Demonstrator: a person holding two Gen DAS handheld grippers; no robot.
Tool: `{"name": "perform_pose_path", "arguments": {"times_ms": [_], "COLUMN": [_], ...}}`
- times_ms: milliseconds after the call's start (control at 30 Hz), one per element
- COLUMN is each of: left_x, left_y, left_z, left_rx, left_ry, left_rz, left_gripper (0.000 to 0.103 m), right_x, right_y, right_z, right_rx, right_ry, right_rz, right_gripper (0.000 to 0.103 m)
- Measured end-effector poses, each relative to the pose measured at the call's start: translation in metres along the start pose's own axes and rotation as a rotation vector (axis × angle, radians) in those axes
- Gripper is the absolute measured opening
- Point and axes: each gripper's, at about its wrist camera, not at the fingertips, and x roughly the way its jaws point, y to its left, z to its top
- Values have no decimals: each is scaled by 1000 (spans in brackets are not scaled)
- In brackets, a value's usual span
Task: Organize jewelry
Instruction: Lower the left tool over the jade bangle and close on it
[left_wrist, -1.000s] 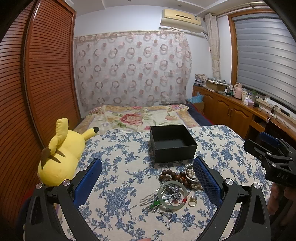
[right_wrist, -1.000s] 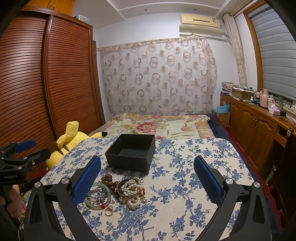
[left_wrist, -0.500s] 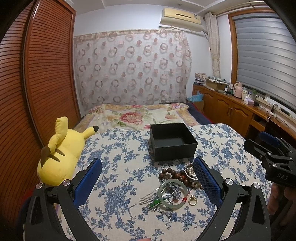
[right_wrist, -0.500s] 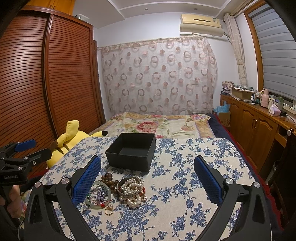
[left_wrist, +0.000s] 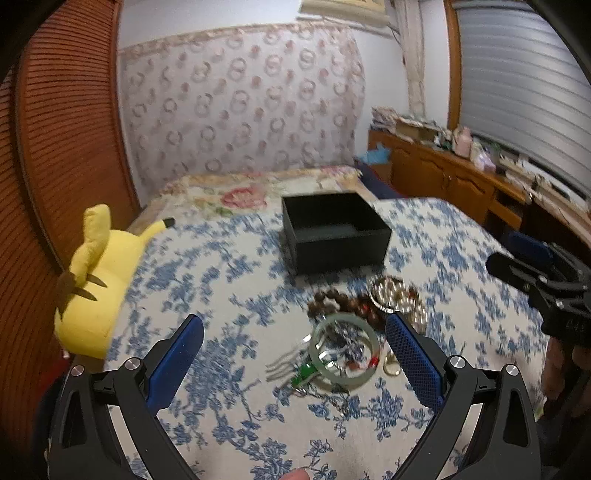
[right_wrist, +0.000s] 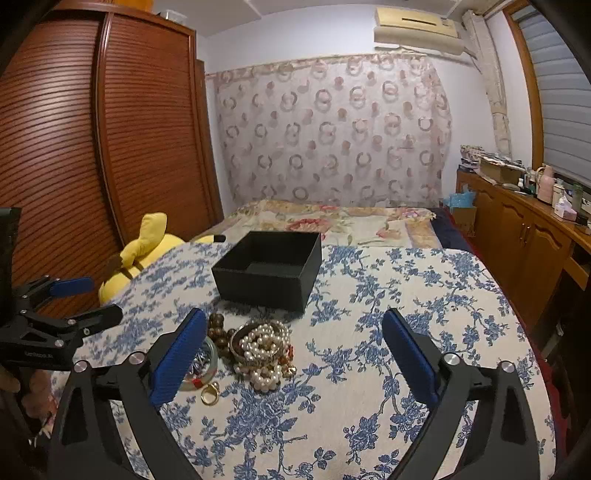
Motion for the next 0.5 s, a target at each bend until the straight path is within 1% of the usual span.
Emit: {"name": "perform_pose_path", "arguments": {"times_ms": [167,367,433,500], "left_x": [22,49,53,55], "left_y": [-7,-17,-20,-21], "left_z": [-11,-20,-21,-21], "left_rx": [24,45,47,49], "left_ry": [64,140,149,147], "left_rz": [-39,-74,-88,-83], "left_gripper": [95,95,95,95], "right_x": [10,17,18,19], "right_y": [-4,-10,-11,-11], "right_z": [-11,-24,-28,-31], "right_rx": [-17,-21,-17,-21], "right_ry": [28,64,73,83], "right_rz": [12,19,27,31], "right_gripper": [89,87,87,87]}}
